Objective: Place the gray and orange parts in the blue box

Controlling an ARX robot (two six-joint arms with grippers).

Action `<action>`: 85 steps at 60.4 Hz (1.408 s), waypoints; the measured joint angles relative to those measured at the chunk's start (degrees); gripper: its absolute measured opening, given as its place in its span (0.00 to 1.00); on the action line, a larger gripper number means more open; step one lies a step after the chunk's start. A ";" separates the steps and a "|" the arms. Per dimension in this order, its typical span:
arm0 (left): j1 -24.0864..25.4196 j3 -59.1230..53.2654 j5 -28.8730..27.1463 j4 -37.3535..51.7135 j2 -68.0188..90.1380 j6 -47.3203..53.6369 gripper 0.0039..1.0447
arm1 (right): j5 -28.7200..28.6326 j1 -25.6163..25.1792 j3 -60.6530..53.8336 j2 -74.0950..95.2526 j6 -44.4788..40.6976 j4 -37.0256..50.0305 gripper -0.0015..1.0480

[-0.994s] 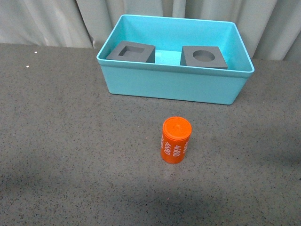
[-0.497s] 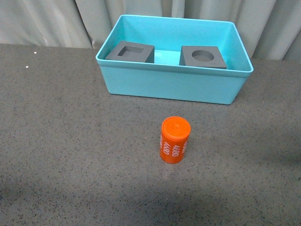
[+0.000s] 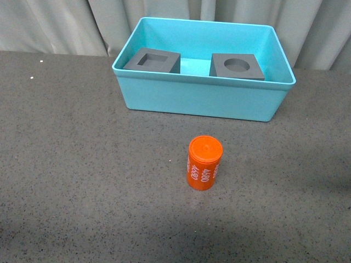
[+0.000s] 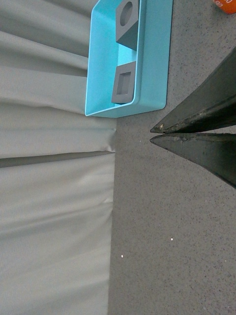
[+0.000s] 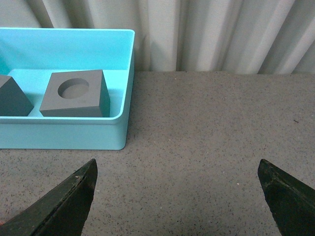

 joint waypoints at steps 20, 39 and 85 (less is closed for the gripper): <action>0.00 0.00 -0.02 -5.95 -5.88 0.00 0.03 | 0.00 0.00 0.00 0.00 0.00 0.00 0.91; 0.00 0.00 0.09 -14.60 -14.19 0.02 0.03 | 0.00 0.00 0.00 0.00 0.00 0.00 0.91; 0.00 0.00 0.09 -14.60 -14.23 0.17 0.94 | -14.03 6.71 9.55 11.13 -17.20 -9.25 0.91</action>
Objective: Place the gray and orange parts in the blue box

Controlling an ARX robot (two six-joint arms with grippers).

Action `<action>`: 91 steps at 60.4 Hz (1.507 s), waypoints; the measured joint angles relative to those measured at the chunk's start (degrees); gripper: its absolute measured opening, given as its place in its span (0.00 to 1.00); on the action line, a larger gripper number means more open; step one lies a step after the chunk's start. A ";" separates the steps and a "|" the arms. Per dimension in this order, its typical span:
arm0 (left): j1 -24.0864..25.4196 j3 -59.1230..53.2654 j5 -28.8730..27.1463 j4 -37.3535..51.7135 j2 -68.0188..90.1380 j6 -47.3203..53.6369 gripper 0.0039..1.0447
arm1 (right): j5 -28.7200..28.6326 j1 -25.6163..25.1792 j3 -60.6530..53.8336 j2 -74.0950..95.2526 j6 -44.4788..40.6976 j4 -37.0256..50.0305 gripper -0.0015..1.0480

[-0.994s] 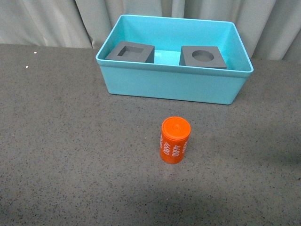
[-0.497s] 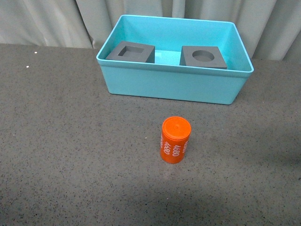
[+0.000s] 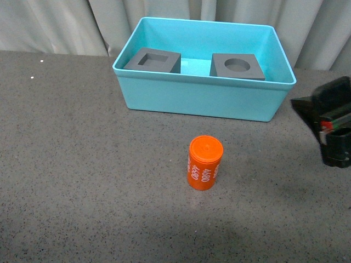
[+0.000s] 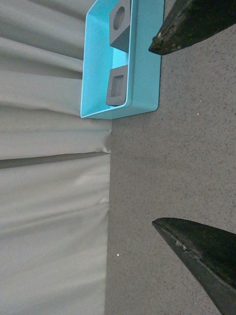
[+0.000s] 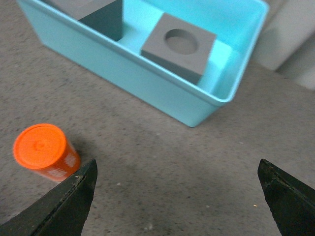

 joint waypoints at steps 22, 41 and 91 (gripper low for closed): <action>0.00 0.00 0.00 0.00 0.00 0.00 0.94 | -8.55 6.43 16.85 15.50 -2.64 -19.50 0.91; 0.00 0.00 0.00 0.00 0.00 0.00 0.94 | -8.70 9.88 20.87 24.74 -4.20 -19.76 0.91; 0.00 0.00 0.00 0.00 0.00 0.00 0.94 | -8.55 11.65 30.58 36.57 -0.50 -24.02 0.43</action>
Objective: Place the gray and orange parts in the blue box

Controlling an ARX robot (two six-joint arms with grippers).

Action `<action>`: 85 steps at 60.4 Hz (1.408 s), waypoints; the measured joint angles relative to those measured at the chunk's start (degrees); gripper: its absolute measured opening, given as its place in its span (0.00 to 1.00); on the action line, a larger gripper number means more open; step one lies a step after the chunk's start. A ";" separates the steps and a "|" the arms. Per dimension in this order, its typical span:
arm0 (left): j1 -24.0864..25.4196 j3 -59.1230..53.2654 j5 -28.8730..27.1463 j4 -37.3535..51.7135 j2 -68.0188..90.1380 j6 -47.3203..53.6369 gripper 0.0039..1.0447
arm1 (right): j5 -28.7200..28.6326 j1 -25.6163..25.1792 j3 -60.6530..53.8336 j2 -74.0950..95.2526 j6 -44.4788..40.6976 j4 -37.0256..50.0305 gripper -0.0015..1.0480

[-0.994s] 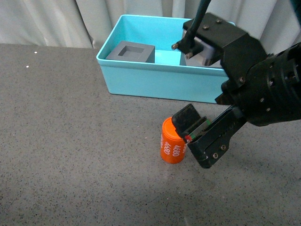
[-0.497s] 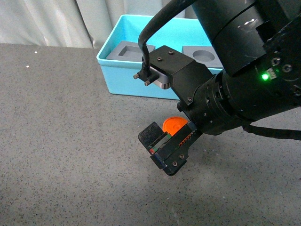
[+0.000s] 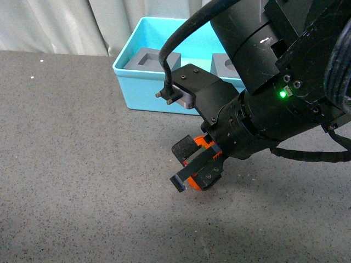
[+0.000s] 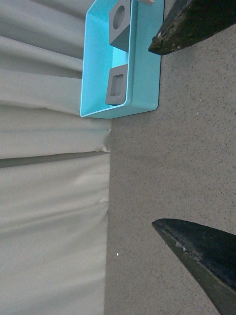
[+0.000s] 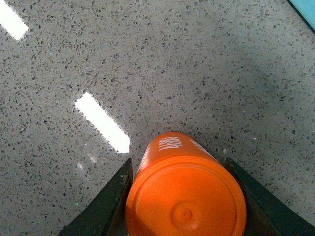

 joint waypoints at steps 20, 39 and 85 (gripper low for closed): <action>0.00 0.00 0.00 0.00 0.00 0.00 0.94 | -0.87 -3.15 -1.88 -6.99 1.57 0.33 0.43; 0.00 0.00 0.00 0.00 0.00 0.00 0.94 | -2.82 -8.59 6.43 -13.33 1.90 -3.17 0.43; 0.00 0.00 0.00 0.00 0.00 0.00 0.94 | -2.10 -10.16 45.97 19.78 5.42 -15.21 0.43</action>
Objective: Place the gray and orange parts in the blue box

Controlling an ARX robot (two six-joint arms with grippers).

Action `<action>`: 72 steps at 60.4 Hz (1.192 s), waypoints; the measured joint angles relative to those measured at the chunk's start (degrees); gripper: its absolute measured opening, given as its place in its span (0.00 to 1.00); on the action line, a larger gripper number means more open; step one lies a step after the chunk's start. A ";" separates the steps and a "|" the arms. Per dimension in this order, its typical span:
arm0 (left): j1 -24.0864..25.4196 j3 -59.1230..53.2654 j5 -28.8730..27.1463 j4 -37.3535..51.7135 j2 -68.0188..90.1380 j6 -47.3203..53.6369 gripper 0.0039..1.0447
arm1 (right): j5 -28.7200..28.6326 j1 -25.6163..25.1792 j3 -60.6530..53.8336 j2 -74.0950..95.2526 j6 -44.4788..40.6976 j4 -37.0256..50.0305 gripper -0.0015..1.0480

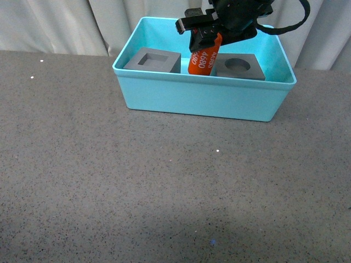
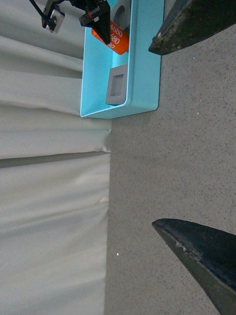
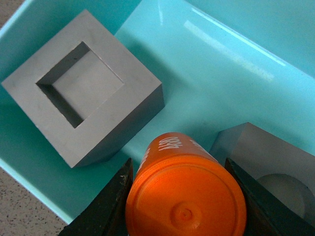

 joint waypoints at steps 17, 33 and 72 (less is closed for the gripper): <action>0.00 0.00 0.00 0.00 0.00 0.00 0.94 | 0.81 0.79 5.09 4.87 0.07 -3.65 0.43; 0.00 0.00 0.02 0.00 0.00 0.00 0.94 | 1.22 1.44 6.16 6.23 0.37 -4.63 0.43; 0.00 0.00 0.00 0.00 0.00 0.02 0.94 | 2.21 1.03 -2.91 -0.17 3.80 5.97 0.90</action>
